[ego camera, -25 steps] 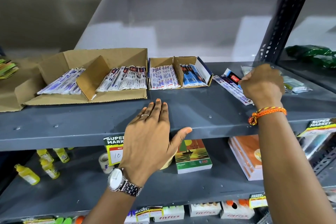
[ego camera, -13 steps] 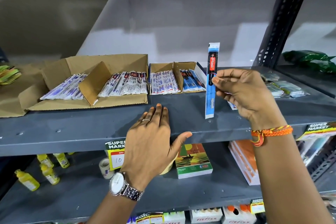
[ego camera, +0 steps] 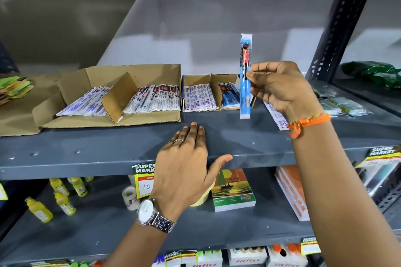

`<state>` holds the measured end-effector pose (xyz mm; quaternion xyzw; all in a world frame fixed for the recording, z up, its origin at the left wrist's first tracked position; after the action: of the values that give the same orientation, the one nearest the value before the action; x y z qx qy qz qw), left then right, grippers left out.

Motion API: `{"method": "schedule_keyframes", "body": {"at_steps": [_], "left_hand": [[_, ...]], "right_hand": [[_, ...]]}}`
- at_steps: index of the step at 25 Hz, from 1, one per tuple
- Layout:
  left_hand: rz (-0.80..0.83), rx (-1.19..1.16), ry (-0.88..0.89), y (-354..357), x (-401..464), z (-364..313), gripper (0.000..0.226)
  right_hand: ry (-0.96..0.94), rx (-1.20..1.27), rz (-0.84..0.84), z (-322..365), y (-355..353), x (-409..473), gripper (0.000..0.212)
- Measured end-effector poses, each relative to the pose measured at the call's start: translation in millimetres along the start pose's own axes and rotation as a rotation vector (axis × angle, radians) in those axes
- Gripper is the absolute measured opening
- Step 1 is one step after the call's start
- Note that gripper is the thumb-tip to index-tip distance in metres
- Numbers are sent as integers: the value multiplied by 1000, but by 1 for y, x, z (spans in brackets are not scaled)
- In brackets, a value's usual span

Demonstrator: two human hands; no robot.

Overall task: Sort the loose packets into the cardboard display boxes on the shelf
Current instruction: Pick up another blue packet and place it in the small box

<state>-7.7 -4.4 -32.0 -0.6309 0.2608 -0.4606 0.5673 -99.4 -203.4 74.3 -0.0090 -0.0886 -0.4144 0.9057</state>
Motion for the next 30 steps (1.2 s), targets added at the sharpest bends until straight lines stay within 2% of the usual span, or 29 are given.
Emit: {"method": "schedule_keyframes", "body": {"at_steps": [5, 9, 13, 16, 19, 21, 25, 30], "left_hand": [[5, -4, -4, 0, 1, 0, 95], [11, -6, 11, 1, 2, 0, 96], [29, 5, 18, 1, 2, 0, 98], [22, 16, 15, 0, 2, 0, 97], [18, 11, 12, 0, 2, 0, 97], [11, 8, 10, 0, 2, 0, 97], [2, 0, 9, 2, 2, 1, 96], [-2, -6, 3, 3, 2, 0, 95]], "right_hand": [[25, -367, -82, 3, 2, 72, 15], [67, -860, -33, -13, 21, 108, 23], [34, -1132, -11, -19, 41, 111, 20], [37, -1204, -14, -25, 44, 110, 25], [19, -1258, -11, -35, 43, 115, 21], [-24, -1276, -11, -42, 42, 118, 28], [-143, -1351, -25, -42, 43, 118, 29], [-234, -1222, -147, -2, 4, 101, 27]]}}
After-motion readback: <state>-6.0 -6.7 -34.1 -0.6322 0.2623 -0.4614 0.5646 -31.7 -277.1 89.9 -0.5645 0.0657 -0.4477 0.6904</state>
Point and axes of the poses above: each hand's wrist, its own x-axis towards the middle knuckle, its own y-axis out of the palm, z = x × y, the point moved 2 cm from there along x, towards the middle knuckle, and after that the axes turned 8 degrees about z, right-handed, at the moved point
